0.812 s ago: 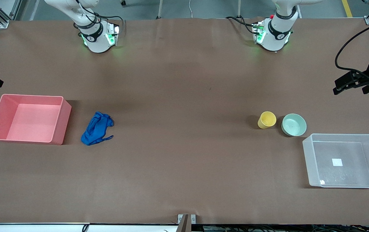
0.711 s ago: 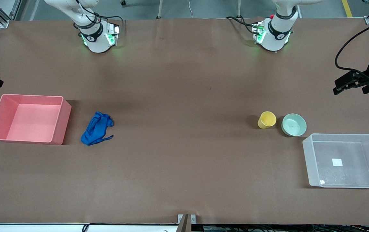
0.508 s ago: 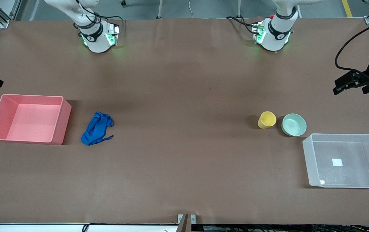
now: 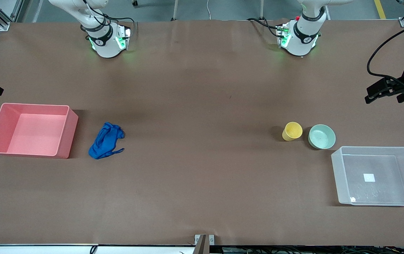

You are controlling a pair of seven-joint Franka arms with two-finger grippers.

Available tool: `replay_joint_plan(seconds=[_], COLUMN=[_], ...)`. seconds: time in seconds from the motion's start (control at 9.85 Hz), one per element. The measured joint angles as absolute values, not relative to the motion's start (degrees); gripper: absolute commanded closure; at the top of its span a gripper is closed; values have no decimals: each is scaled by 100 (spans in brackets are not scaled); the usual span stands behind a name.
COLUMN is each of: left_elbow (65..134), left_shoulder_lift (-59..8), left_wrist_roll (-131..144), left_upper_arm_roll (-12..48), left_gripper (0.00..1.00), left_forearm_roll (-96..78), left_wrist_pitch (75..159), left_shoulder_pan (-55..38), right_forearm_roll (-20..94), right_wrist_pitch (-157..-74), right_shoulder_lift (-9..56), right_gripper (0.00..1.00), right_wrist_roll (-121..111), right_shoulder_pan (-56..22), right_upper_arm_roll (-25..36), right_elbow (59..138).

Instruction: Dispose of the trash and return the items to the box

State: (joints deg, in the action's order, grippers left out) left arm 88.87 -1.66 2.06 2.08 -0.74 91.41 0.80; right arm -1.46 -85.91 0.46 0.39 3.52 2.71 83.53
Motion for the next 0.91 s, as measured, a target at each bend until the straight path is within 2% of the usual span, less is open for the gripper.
replay_joint_plan(seconds=[0.3, 0.71, 0.91], left_elbow=[9336, 10828, 11207], left_shoulder_lift=[-204, -416, -698], left_wrist_roll=[204, 43, -226], left_upper_arm_roll=[209, 205, 202], left_gripper=[1, 2, 2], left_forearm_roll=[-78, -78, -81], left_wrist_pitch=[9653, 11480, 11942], left_shoulder_pan=[80, 280, 518], right_forearm_roll=[-146, -146, -140], right_wrist_pitch=[-8590, -8594, -8701], right_shoulder_lift=[46, 48, 126], right_gripper=[0, 0, 0], right_wrist_roll=[39, 39, 39], right_shoulder_pan=[353, 357, 359], right_upper_arm_roll=[272, 277, 274], right_elbow=[8358, 8394, 8570])
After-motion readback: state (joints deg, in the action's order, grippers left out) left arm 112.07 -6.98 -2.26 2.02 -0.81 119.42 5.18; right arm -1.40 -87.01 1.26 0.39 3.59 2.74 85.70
